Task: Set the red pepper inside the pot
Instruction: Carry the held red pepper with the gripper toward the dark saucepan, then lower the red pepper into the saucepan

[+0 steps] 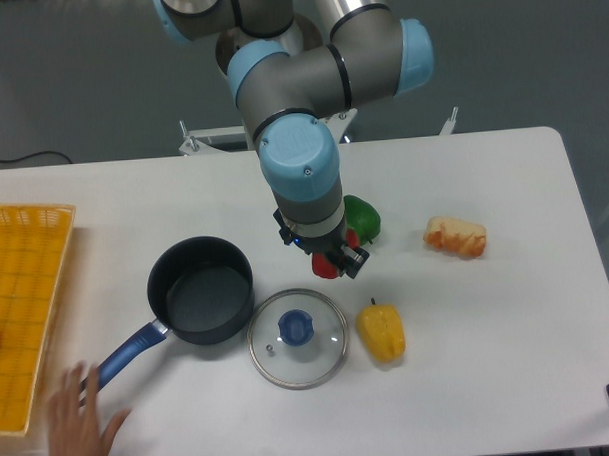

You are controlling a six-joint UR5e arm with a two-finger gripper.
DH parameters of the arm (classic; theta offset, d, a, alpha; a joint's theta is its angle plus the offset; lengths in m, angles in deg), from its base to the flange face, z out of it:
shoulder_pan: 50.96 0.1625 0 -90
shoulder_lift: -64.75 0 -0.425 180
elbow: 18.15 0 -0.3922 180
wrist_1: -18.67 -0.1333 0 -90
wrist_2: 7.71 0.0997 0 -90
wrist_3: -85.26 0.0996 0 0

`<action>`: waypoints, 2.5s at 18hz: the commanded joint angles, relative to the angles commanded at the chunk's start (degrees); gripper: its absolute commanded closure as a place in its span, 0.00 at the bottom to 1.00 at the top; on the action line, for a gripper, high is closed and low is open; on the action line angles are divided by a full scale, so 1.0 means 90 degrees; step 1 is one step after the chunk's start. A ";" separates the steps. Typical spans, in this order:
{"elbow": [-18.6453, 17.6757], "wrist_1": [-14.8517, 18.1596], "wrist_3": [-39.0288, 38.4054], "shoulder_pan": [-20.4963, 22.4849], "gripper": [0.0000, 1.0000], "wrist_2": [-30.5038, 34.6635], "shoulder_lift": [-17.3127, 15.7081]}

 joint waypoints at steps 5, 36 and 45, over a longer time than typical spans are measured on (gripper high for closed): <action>-0.0127 -0.0156 -0.0224 -0.0010 0.55 -0.0127 -0.0039; -0.0537 -0.0498 -0.2695 -0.1728 0.55 -0.0517 -0.0058; -0.0723 -0.0586 -0.2881 -0.2070 0.55 -0.0430 0.0146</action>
